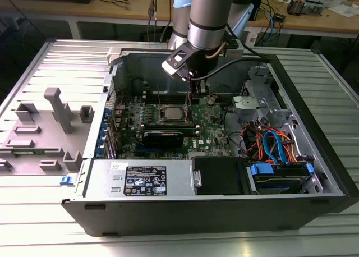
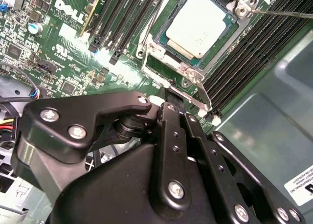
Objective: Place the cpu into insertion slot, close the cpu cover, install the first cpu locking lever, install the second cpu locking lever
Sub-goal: 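Close the cpu cover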
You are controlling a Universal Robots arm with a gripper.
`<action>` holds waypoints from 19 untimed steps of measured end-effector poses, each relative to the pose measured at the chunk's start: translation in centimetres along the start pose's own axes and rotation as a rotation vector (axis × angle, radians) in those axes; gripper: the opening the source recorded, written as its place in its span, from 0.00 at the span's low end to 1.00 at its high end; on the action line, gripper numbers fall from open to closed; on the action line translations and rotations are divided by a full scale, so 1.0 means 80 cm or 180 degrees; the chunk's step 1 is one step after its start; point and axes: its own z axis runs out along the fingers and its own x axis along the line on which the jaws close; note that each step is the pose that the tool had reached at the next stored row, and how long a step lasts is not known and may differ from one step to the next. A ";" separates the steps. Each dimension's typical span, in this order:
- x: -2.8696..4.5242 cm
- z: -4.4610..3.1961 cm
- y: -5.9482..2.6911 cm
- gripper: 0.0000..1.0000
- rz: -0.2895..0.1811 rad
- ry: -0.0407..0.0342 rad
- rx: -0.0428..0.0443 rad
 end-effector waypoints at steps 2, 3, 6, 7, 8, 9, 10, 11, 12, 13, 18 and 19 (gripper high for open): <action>0.0002 0.0000 -0.002 0.11 0.0000 0.0000 0.0000; 0.0003 0.0000 -0.003 0.11 0.0000 0.0000 0.0000; 0.0005 0.0001 -0.006 0.11 0.0000 0.0000 0.0000; 0.0006 0.0001 -0.007 0.11 0.0000 0.0000 0.0000; 0.0007 0.0001 -0.008 0.11 0.0000 0.0000 0.0000; 0.0008 0.0001 -0.009 0.11 0.0000 0.0000 0.0000; 0.0009 0.0001 -0.010 0.11 0.0000 0.0000 0.0000; 0.0009 0.0001 -0.011 0.11 0.0000 0.0000 0.0000; 0.0009 0.0002 -0.011 0.11 0.0000 0.0000 0.0000; 0.0009 0.0001 -0.011 0.11 0.0000 0.0000 0.0000; 0.0010 0.0001 -0.011 0.11 0.0000 0.0000 0.0000; 0.0010 0.0001 -0.011 0.11 0.0000 0.0000 0.0000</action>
